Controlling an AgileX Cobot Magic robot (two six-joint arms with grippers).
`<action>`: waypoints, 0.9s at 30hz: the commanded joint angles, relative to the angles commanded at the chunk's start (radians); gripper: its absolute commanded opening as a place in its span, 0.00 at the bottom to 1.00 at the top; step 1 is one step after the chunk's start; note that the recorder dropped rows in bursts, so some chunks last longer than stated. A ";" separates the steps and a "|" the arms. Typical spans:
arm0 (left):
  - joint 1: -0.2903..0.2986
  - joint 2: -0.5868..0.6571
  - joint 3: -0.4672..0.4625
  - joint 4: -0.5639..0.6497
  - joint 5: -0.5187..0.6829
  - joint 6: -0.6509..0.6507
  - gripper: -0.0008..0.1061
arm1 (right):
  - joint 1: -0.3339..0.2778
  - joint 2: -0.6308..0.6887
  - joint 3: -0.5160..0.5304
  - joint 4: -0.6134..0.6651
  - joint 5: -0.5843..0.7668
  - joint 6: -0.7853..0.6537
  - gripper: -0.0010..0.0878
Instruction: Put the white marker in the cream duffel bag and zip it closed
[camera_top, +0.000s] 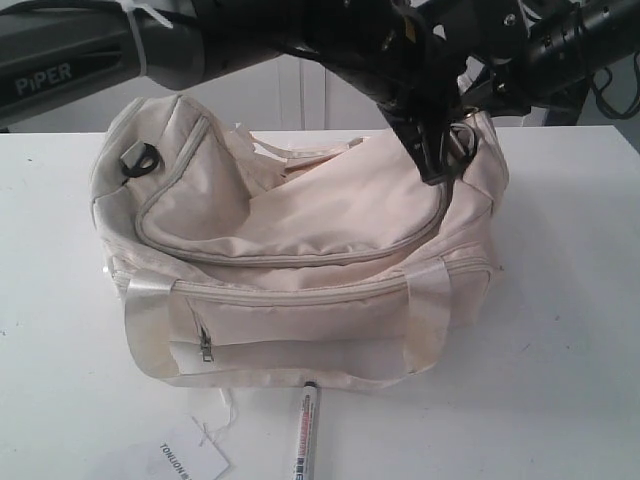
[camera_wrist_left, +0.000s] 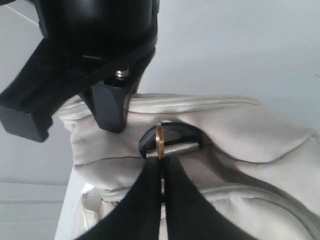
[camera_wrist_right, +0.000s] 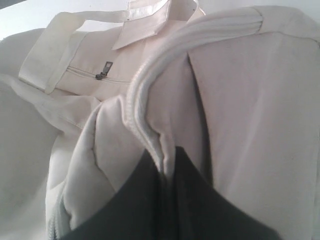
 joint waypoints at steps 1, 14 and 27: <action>0.000 0.002 0.000 -0.007 0.027 0.002 0.01 | 0.000 0.000 0.000 0.000 0.000 0.000 0.05; -0.004 0.004 0.002 -0.204 0.188 0.162 0.01 | 0.000 0.000 0.000 0.000 0.000 0.000 0.05; -0.004 0.004 0.002 -0.204 0.278 0.193 0.01 | 0.002 0.000 0.000 0.003 -0.002 0.073 0.05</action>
